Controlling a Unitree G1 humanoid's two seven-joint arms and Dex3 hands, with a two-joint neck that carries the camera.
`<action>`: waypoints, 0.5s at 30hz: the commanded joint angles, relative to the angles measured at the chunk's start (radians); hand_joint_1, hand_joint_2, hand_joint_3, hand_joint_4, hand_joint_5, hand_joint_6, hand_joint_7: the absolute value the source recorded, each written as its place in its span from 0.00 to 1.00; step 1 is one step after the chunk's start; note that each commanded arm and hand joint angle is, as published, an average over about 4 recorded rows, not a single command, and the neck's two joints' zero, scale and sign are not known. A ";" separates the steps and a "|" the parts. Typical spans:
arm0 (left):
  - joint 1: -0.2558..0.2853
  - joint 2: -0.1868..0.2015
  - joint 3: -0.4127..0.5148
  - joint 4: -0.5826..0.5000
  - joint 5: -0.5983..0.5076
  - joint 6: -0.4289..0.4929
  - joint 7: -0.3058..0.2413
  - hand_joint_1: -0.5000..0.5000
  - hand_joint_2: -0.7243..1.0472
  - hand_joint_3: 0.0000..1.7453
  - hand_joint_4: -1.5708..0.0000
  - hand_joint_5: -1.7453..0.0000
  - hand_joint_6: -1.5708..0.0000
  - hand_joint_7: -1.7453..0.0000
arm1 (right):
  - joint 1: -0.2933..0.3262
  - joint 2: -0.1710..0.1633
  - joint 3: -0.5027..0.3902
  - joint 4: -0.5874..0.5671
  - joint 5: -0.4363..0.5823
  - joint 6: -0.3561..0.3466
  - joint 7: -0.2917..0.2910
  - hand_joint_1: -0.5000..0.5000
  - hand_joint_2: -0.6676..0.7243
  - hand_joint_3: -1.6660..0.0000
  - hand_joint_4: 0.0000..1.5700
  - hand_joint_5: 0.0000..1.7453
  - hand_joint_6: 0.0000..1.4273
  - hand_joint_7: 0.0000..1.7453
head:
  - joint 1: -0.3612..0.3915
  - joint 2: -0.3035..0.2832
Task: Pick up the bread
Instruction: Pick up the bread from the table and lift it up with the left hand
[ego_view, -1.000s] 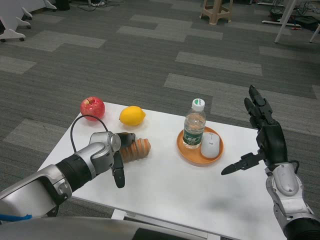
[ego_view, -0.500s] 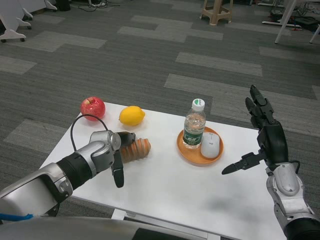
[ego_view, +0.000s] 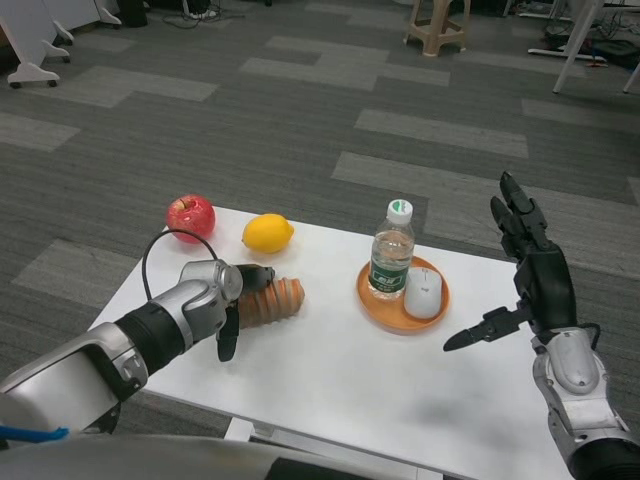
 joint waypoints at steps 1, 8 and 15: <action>0.013 -0.038 0.009 0.061 0.014 -0.093 -0.029 0.99 0.68 0.05 1.00 0.63 1.00 0.78 | 0.009 0.001 -0.009 -0.013 0.009 -0.002 0.001 0.42 0.62 1.00 0.00 0.00 0.00 0.00 | 0.001 0.001; 0.011 -0.053 0.054 0.126 0.025 -0.191 -0.014 0.98 0.70 0.05 0.98 0.00 1.00 0.52 | 0.009 0.002 -0.007 -0.013 0.009 -0.002 0.001 0.42 0.61 1.00 0.00 0.00 0.00 0.00 | 0.003 0.002; 0.017 -0.057 0.097 0.140 0.025 -0.245 0.024 0.98 0.70 0.05 0.88 0.00 1.00 0.52 | 0.009 0.004 -0.008 -0.014 0.009 -0.002 0.001 0.42 0.61 1.00 0.00 0.00 0.00 0.00 | 0.003 0.002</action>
